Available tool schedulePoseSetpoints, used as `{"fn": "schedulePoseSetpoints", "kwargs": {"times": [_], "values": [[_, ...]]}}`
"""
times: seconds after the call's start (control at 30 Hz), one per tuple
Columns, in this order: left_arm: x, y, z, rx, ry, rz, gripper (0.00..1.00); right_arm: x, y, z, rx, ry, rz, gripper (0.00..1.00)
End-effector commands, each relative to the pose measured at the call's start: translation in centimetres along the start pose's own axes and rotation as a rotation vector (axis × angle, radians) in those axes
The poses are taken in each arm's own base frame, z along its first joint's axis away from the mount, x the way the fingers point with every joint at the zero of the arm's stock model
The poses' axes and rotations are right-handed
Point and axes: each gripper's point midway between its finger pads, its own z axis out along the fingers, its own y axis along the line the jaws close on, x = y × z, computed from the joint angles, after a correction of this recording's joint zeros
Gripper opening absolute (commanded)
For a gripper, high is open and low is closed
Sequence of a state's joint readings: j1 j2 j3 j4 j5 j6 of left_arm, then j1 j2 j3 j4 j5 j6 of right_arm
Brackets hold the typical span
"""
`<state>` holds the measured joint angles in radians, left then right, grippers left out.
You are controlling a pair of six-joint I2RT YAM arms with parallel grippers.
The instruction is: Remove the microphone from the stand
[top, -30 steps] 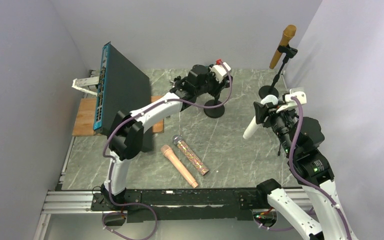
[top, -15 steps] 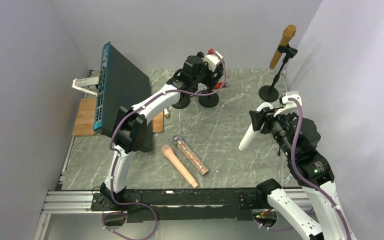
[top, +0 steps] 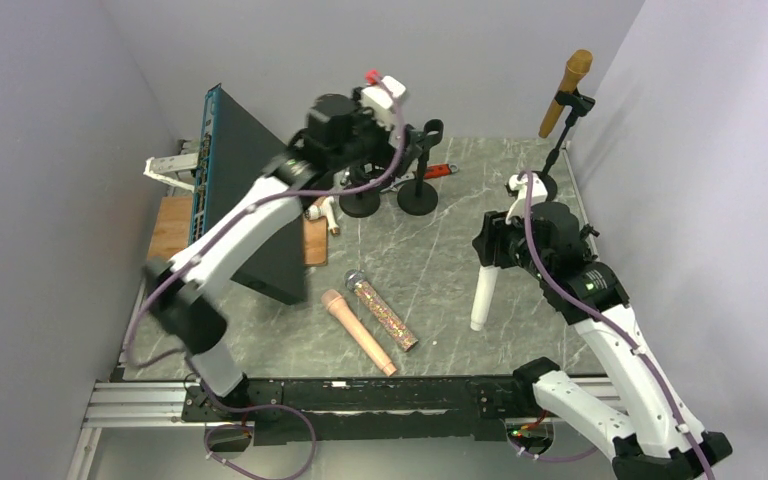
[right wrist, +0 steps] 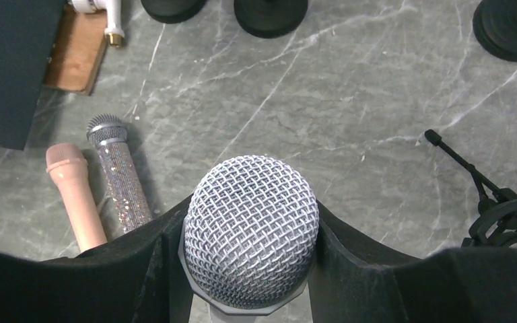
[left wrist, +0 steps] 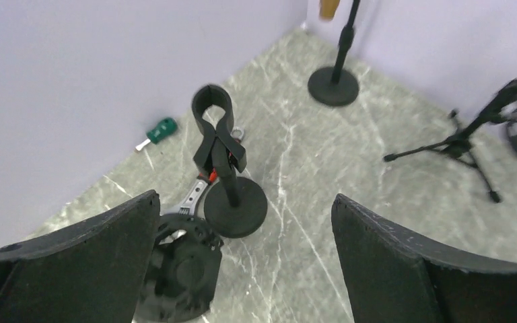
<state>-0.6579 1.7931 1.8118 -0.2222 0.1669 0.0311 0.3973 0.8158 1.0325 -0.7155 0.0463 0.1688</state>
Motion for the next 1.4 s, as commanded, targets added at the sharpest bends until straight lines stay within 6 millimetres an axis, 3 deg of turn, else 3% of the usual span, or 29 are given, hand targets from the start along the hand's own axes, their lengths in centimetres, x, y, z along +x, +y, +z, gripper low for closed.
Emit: {"fn": "schedulePoseSetpoints", "kwargs": {"times": [0.0,0.13,0.23,0.33,0.4,0.57,0.87,1.07,1.37], "values": [[-5.7,-0.5,-9.2,-0.047,-0.14,-0.005,0.99,0.6,0.1,0.8,-0.001,0.041,0.008,0.0],[-4.2,0.0,-13.8,-0.114,-0.146,0.067,1.0,2.1,0.4,2.9,-0.012,0.134,-0.002,0.0],[-3.0,1.7,-17.1,-0.242,-0.202,0.084,1.0,3.6,0.5,4.8,-0.006,0.214,-0.001,0.0],[-0.6,3.4,-19.0,-0.374,-0.223,0.055,0.99,4.9,1.1,6.7,-0.004,0.286,0.001,0.0],[-1.2,3.4,-19.9,-0.423,-0.26,0.067,0.99,5.6,2.0,8.0,-0.02,0.312,-0.004,0.0],[-1.8,1.8,-20.7,-0.399,-0.279,0.116,0.99,8.0,5.0,11.1,-0.062,0.379,-0.049,0.01],[-1.4,1.3,-20.8,-0.416,-0.294,0.136,0.99,13.2,8.8,16.3,-0.085,0.544,-0.205,0.0],[-0.9,1.3,-20.5,-0.415,-0.299,0.143,0.99,14.2,11.5,18.0,-0.158,0.528,-0.224,0.0],[-1.0,1.4,-20.7,-0.419,-0.303,0.156,0.99,16.1,14.2,20.1,-0.19,0.529,-0.231,0.12]]}}
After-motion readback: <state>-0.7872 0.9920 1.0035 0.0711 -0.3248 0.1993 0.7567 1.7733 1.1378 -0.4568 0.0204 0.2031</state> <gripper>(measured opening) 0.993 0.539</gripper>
